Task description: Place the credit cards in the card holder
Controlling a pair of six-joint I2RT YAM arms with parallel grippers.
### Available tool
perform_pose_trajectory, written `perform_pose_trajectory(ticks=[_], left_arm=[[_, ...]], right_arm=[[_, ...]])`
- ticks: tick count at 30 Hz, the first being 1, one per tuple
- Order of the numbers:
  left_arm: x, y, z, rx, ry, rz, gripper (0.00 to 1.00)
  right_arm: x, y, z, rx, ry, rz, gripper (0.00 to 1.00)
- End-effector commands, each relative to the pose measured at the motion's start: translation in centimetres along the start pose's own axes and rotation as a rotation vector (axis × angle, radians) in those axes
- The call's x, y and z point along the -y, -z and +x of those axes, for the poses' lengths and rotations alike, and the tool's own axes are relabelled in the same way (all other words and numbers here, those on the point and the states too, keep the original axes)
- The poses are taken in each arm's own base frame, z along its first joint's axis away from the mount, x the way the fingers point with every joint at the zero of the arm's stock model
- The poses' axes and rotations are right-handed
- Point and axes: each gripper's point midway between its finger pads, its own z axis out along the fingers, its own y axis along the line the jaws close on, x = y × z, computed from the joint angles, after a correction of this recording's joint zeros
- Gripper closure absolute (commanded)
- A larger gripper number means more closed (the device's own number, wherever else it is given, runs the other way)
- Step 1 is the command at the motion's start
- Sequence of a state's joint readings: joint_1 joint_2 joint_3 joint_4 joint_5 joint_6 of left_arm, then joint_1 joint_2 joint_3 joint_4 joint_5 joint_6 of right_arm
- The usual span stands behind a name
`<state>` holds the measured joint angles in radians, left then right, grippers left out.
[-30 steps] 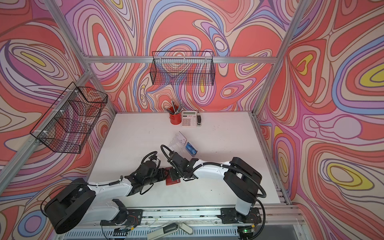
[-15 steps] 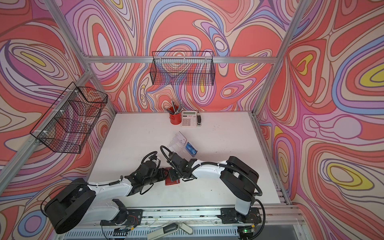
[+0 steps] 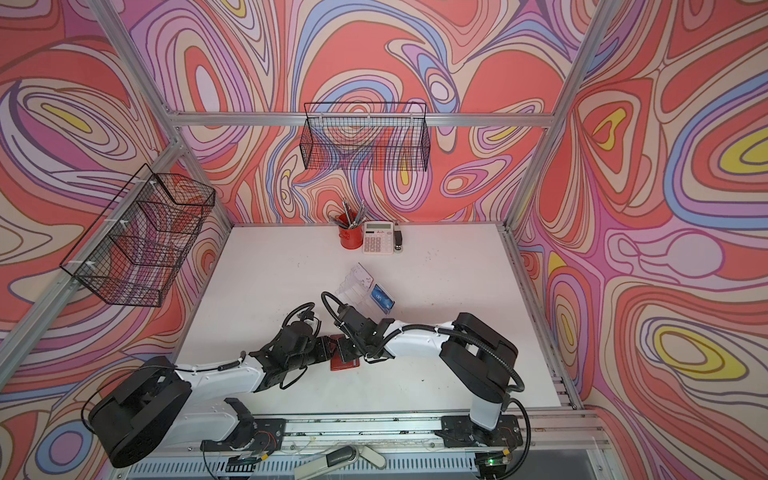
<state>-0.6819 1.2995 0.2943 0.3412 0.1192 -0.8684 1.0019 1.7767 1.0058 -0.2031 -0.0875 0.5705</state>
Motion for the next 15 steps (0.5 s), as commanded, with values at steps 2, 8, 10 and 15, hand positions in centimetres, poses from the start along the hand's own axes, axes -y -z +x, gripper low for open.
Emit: perform_pose_trajectory(ticks=[2,8,10,15], left_arm=[[-4.3,0.0,3.5,-0.114,0.024,-0.150,0.63],[-4.2,0.0,3.4,-0.114,0.024,-0.147,0.63],[-4.2,0.0,3.4,-0.114,0.024,-0.147,0.63],[-4.1,-0.1,3.4,-0.114,0.026,-0.147,0.63]], right_arm=[[1.9,-1.4,2.6,-0.062,-0.029,0.039,1.00],[3.0,-1.6,3.6,-0.076,-0.038,0.074,1.00],[3.3,-1.6,3.9,-0.081,-0.036,0.088,1.00],[4.2,-2.0,5.0,-0.114,-0.033,0.131,1.00]])
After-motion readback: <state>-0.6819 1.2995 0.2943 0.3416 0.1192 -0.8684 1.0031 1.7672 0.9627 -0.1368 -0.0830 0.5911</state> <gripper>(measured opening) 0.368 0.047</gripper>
